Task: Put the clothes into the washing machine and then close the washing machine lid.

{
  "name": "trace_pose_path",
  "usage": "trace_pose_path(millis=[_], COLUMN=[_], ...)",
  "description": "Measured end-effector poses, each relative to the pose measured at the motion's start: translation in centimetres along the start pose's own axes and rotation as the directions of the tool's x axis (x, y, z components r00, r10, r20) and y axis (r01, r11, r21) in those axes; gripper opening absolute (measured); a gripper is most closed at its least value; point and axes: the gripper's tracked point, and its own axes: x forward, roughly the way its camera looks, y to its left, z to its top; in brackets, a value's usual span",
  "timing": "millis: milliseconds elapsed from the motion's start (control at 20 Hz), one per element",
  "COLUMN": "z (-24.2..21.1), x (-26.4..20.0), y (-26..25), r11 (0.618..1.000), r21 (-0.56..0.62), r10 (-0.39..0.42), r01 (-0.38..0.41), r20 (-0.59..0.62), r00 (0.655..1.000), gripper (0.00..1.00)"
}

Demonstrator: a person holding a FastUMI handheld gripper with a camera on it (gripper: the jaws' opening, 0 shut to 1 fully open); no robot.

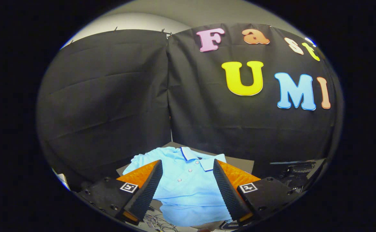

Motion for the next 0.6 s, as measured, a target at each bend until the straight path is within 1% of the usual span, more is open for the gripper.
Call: trace_pose_path(millis=[150,400,600], z=[-0.8,-2.5,-4.5], x=[2.0,5.0,6.6], y=[0.1,0.3,1.0], r11=[1.0,1.0,1.0], r21=[0.001,-0.016,-0.01], r10=[0.008,0.01,0.022], r01=[-0.008,-0.012,-0.025], r20=[-0.058,-0.158,-0.247], r00=[0.998,0.987,0.969], gripper=[0.96,0.96,0.96])
